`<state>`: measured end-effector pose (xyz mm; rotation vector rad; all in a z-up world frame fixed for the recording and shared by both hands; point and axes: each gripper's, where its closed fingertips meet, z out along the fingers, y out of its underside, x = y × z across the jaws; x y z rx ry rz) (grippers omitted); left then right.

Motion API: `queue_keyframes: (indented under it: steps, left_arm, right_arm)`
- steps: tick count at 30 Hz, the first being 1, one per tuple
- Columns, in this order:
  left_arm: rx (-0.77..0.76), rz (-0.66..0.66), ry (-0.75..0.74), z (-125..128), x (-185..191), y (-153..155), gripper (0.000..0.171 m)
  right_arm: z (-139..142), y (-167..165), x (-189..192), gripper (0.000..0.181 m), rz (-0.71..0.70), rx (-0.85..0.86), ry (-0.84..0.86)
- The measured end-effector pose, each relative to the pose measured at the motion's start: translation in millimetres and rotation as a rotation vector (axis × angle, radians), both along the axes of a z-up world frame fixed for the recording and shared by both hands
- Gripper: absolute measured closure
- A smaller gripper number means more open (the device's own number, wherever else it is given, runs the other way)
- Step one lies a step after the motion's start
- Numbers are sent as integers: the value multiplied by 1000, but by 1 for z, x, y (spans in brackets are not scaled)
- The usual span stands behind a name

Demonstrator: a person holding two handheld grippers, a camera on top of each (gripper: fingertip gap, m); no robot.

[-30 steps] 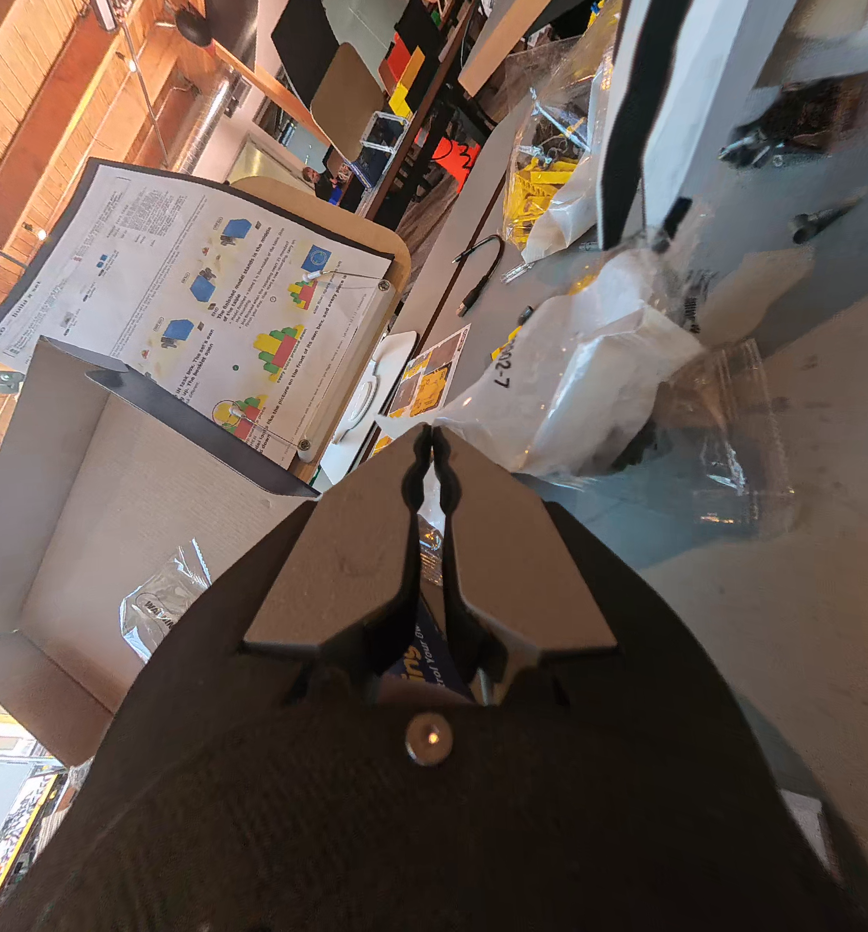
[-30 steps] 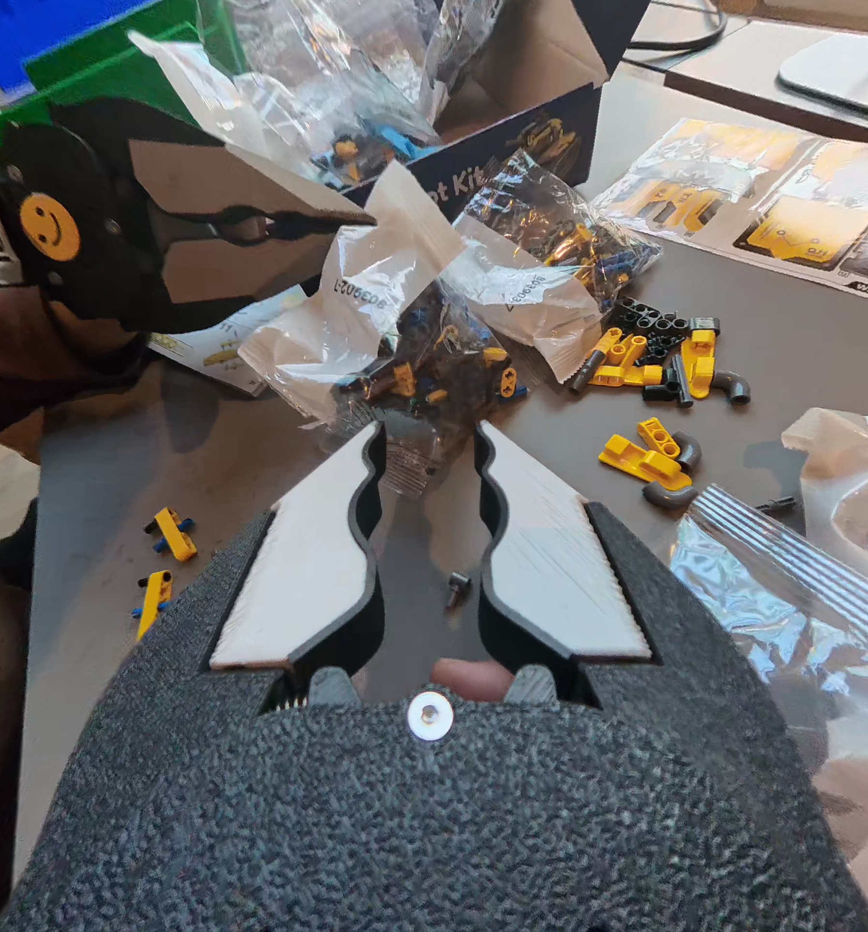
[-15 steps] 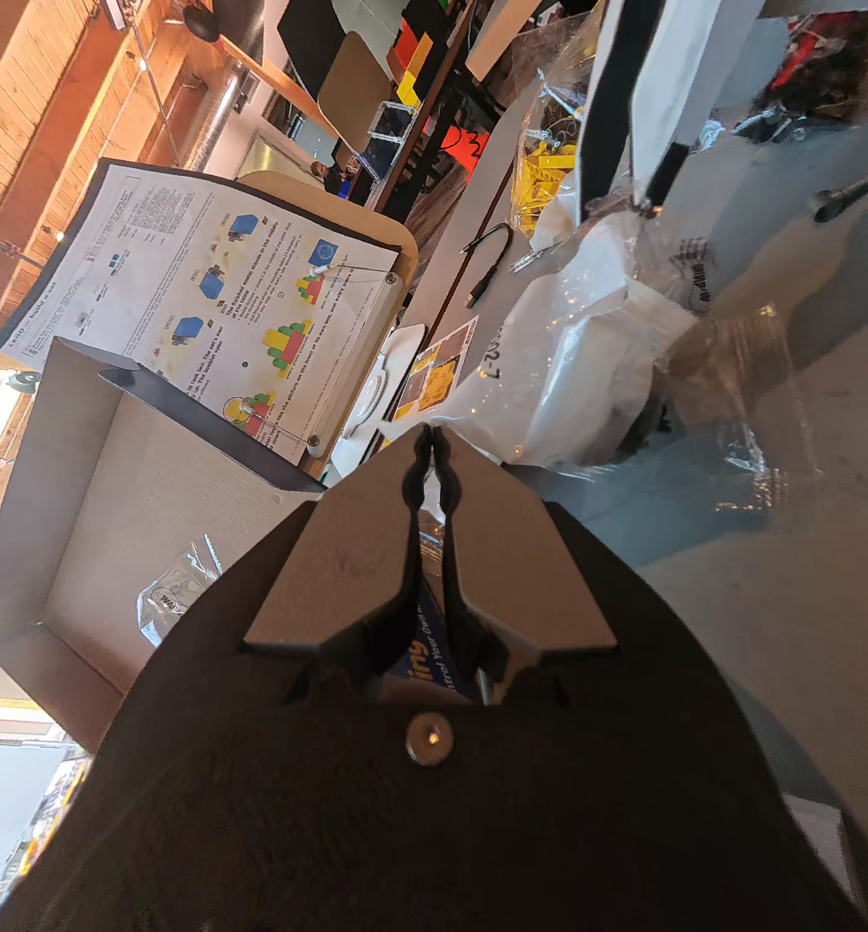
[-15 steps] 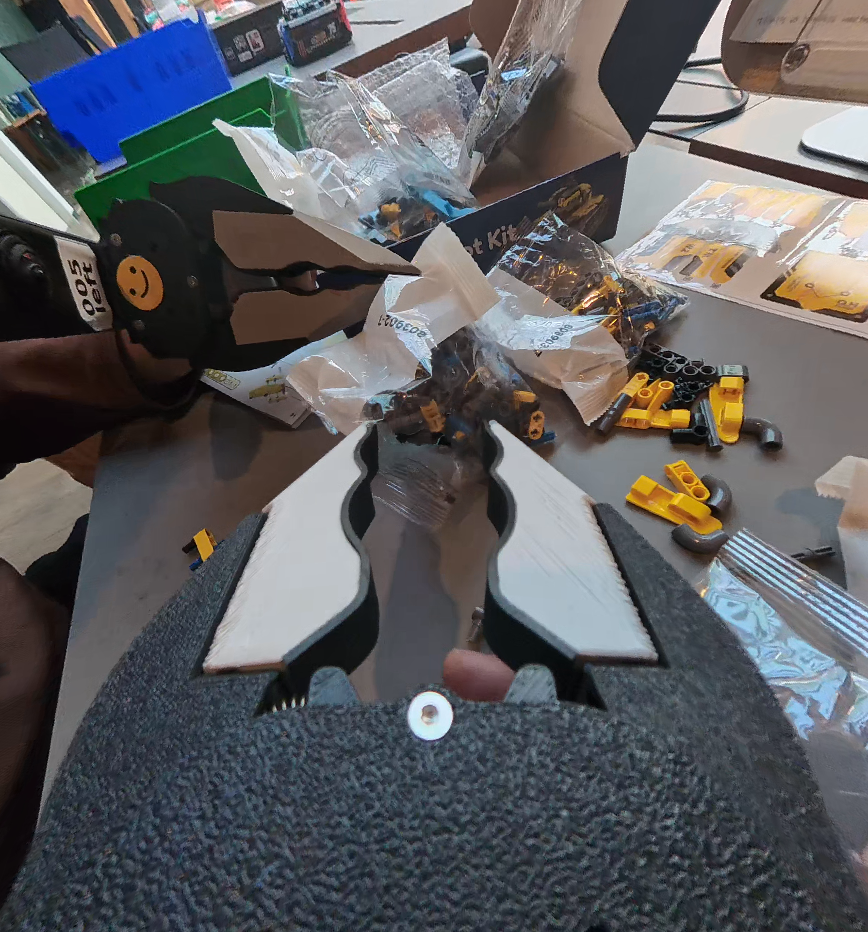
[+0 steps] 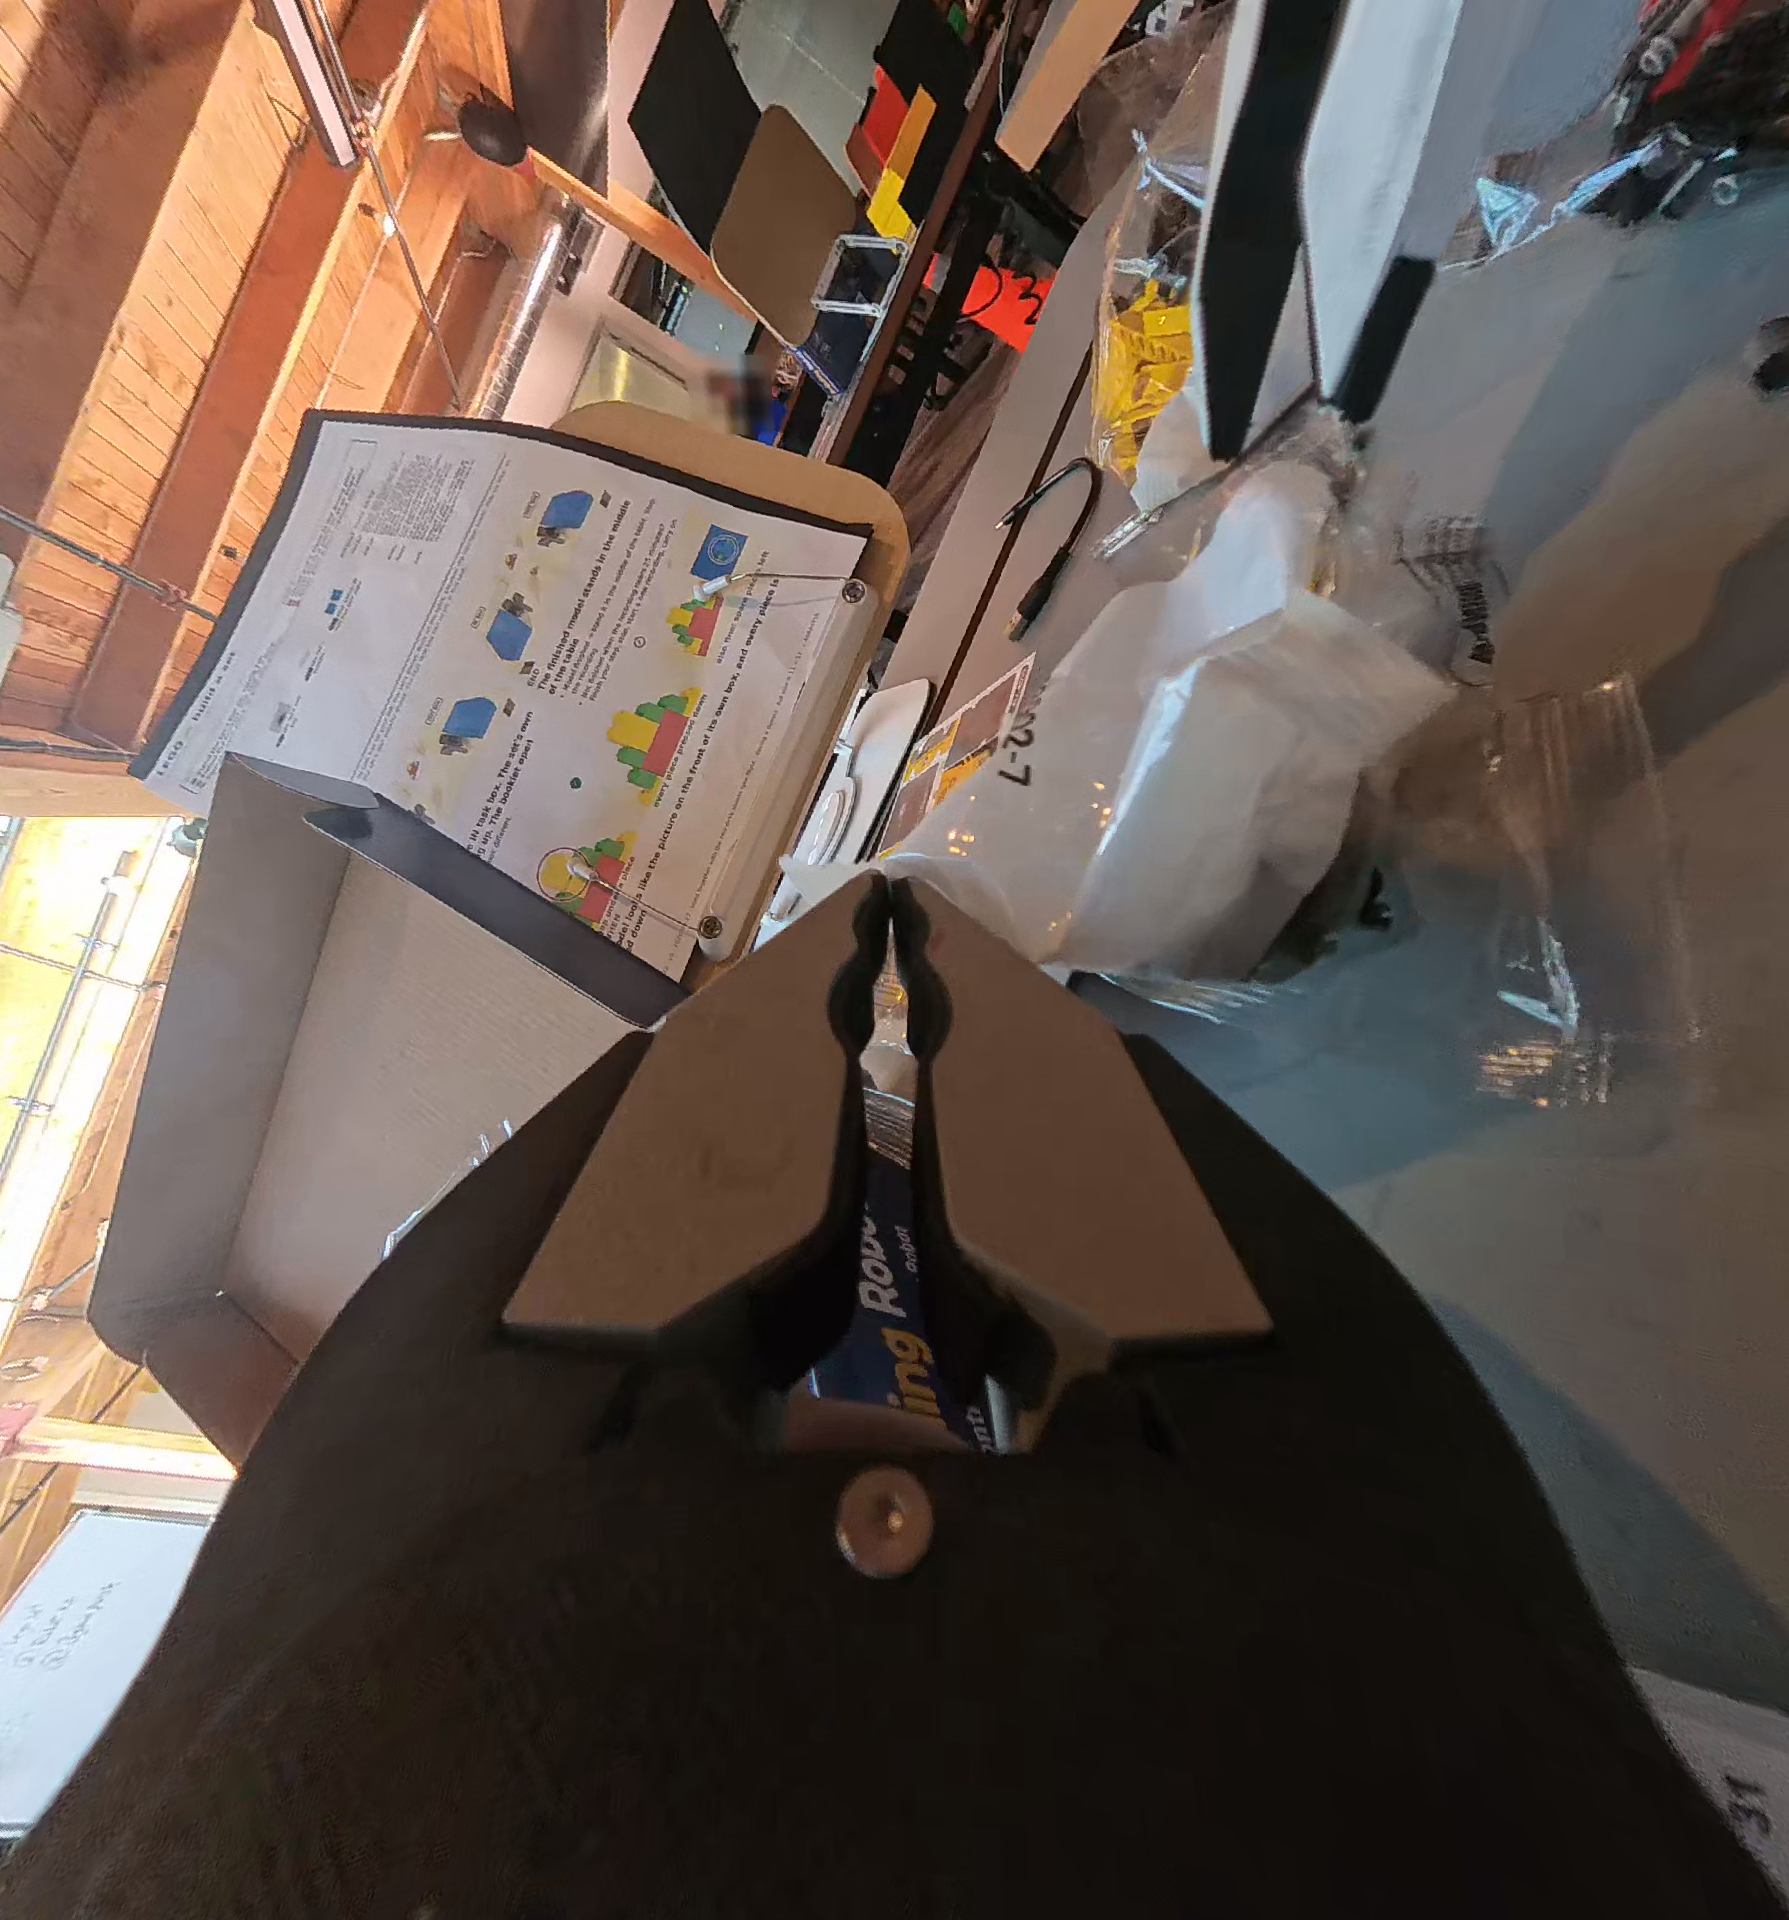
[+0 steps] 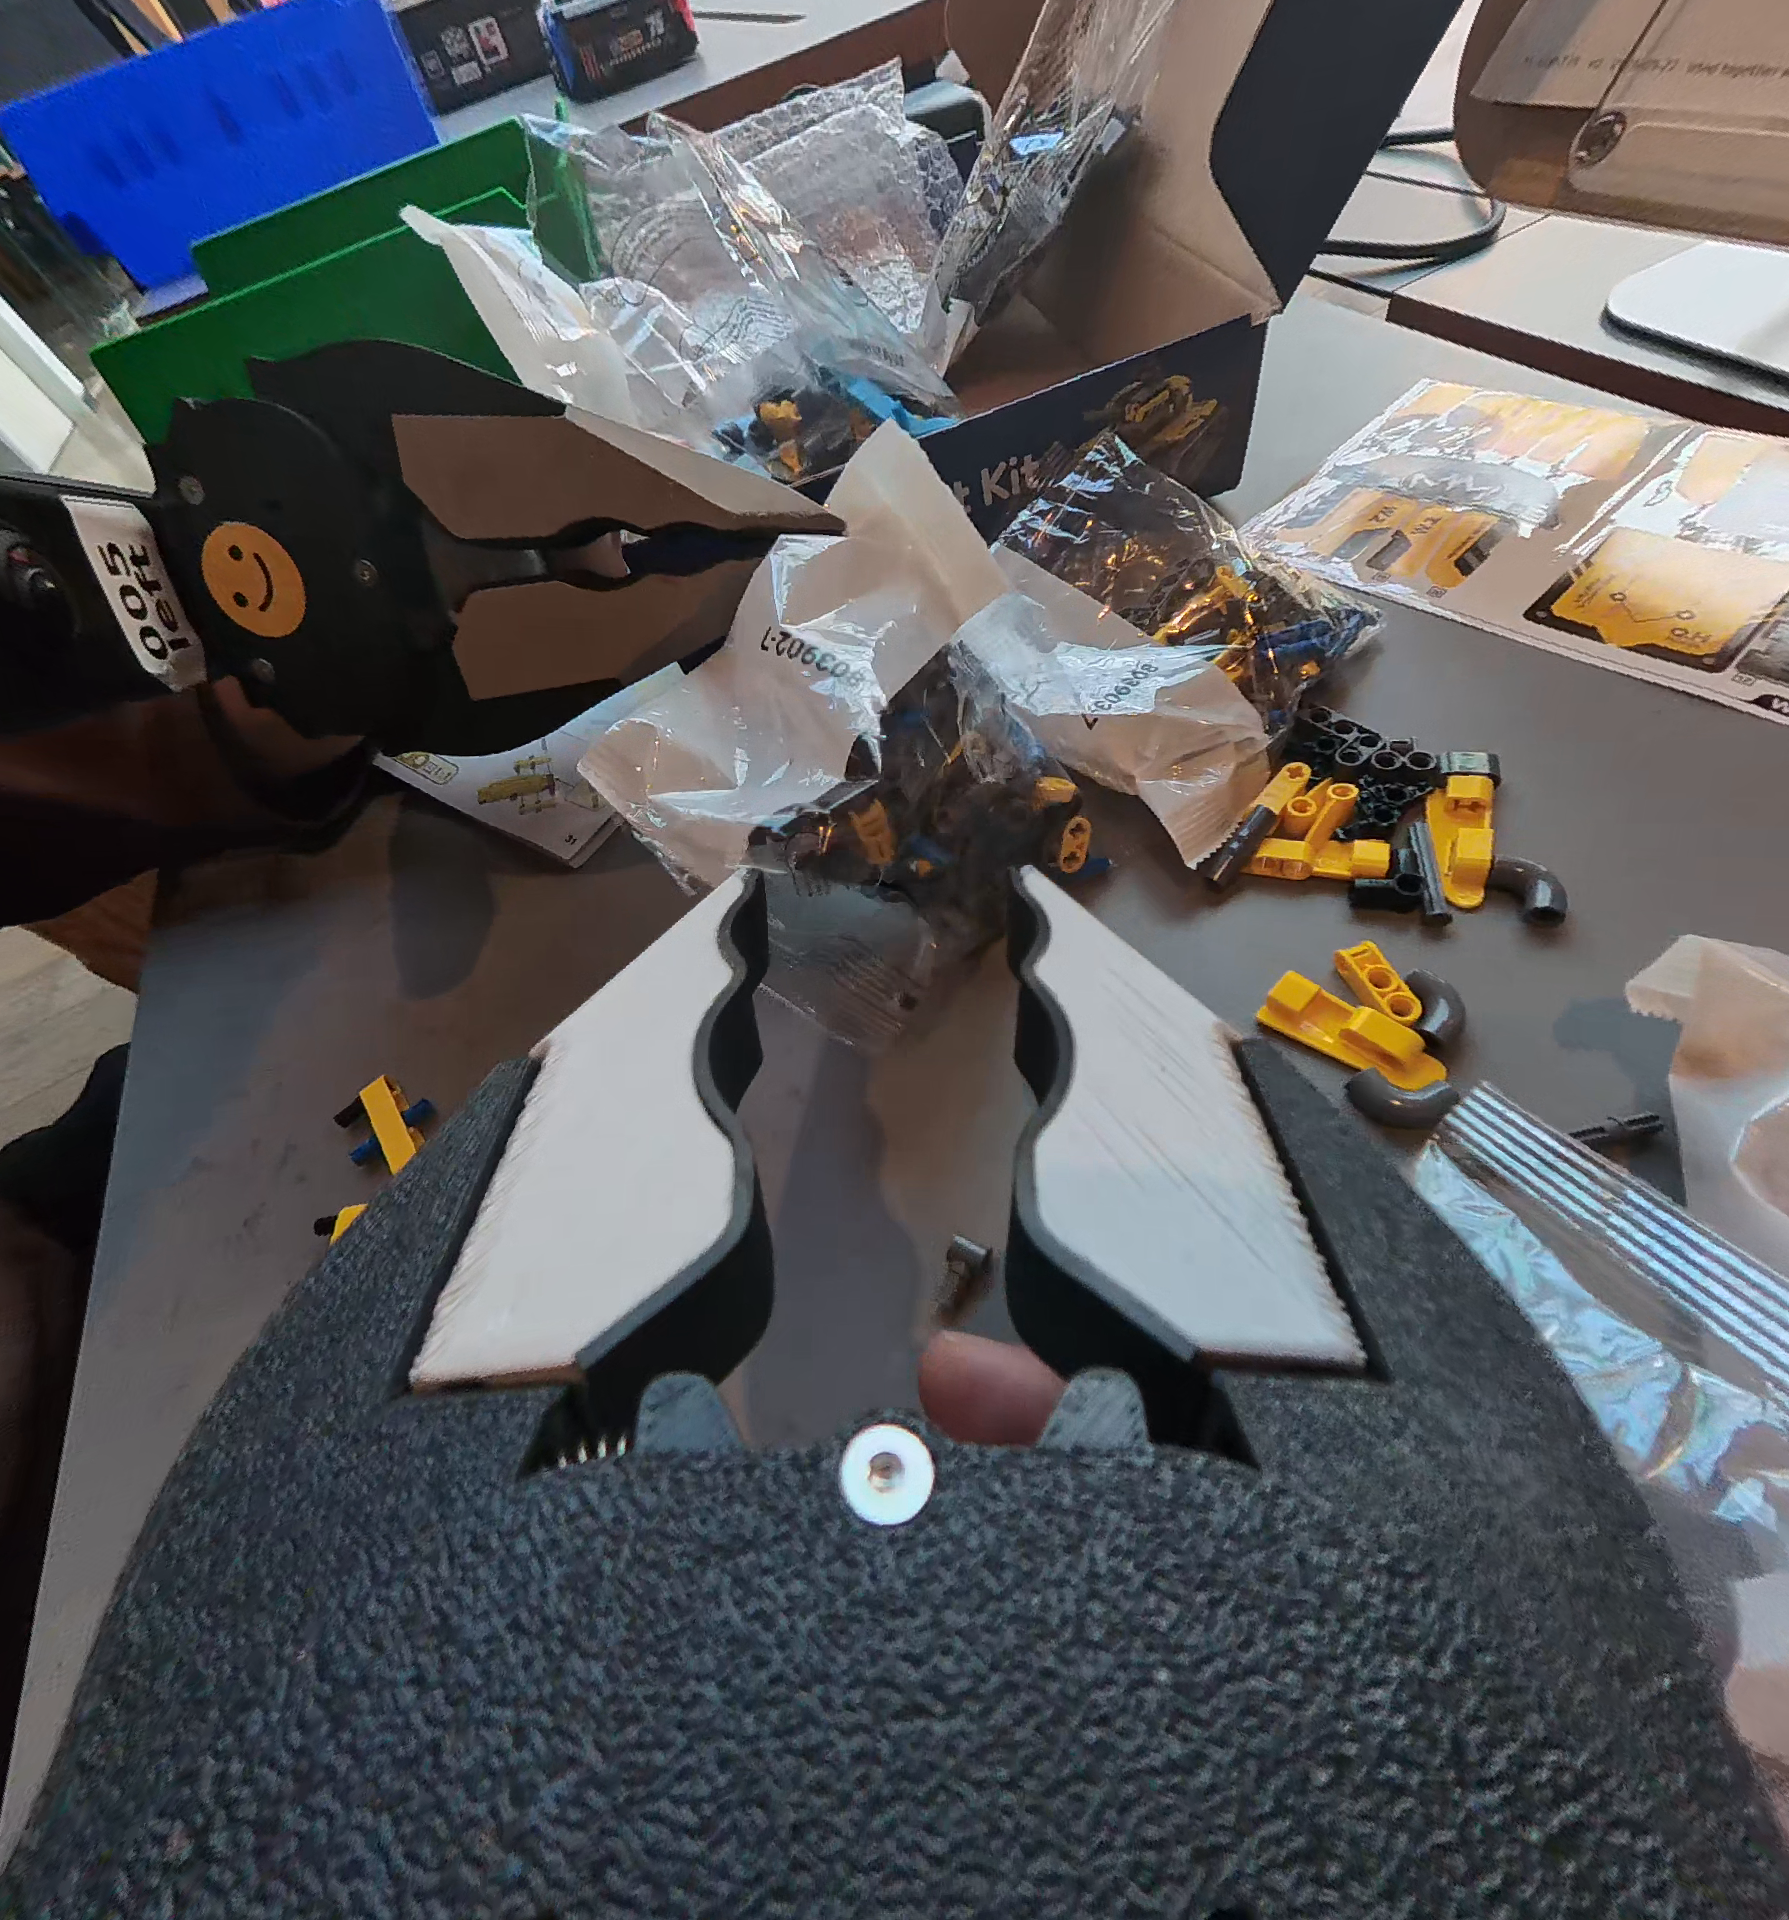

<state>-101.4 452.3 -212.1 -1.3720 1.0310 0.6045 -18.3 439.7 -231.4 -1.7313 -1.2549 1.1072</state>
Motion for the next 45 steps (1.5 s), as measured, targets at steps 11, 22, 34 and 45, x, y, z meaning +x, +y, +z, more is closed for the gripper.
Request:
queue_keyframes:
  steps: [11,22,34,45]
  left_arm:
    - [-151,40,37,-17,-1,-5,171]
    - [-685,1,-37,-83,8,-42,167]
    - [-797,-204,-371,-50,32,-59,138]
    - [-755,-223,-415,-49,66,-56,143]
  right_arm:
    - [-8,1,-2,136,-10,26,-32]
    - [-10,12,3,140,-74,159,-102]
    - [-8,-5,8,158,0,152,-150]
    - [-33,-36,-16,158,79,171,-187]
